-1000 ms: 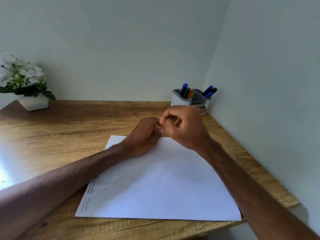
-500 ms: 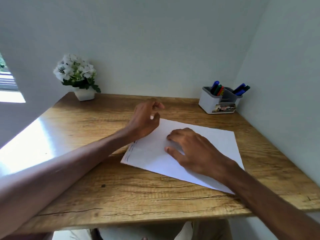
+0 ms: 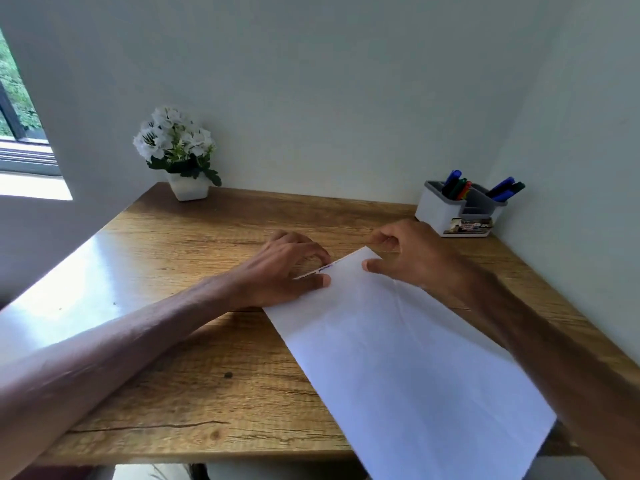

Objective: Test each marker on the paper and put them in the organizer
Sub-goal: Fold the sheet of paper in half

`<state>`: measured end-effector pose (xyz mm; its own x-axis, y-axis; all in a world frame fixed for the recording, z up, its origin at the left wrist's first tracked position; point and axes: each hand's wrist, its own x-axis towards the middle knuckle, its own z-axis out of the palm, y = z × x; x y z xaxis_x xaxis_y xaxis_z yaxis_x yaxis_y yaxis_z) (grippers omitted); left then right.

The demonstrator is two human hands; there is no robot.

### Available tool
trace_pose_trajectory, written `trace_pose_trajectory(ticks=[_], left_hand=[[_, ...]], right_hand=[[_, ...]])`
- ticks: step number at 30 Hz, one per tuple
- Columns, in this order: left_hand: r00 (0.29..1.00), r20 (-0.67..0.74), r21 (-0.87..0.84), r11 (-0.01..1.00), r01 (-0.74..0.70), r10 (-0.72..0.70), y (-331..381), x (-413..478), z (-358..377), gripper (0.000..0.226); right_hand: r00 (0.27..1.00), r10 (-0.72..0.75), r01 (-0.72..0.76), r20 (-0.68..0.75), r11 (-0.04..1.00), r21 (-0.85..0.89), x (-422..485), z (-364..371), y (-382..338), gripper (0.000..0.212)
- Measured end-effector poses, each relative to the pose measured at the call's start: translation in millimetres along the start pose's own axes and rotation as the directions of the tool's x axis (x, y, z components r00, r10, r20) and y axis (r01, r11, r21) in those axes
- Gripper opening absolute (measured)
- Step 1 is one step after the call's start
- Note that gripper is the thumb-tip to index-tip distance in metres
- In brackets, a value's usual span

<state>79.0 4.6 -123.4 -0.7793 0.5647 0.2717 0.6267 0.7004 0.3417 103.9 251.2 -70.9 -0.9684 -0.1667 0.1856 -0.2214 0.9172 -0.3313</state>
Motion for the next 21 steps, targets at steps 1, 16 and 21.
trace_pose_trajectory(ticks=[1, 16, 21], left_hand=[[1.0, 0.001, -0.007, 1.0, -0.005, 0.005, -2, 0, 1, 0.04], [0.983, -0.164, -0.022, 0.997, 0.078, -0.081, -28, 24, 9, 0.024], [0.967, -0.233, -0.071, 0.993, 0.09, -0.104, -17, 20, 5, 0.025]], right_hand=[[0.999, 0.008, -0.009, 0.033, 1.0, 0.009, 3, 3, 7, 0.05], [0.995, -0.035, 0.039, -0.095, 0.999, 0.036, 35, 52, 49, 0.038], [0.966, 0.126, -0.118, -0.228, 0.992, 0.047, 43, 70, 54, 0.03]])
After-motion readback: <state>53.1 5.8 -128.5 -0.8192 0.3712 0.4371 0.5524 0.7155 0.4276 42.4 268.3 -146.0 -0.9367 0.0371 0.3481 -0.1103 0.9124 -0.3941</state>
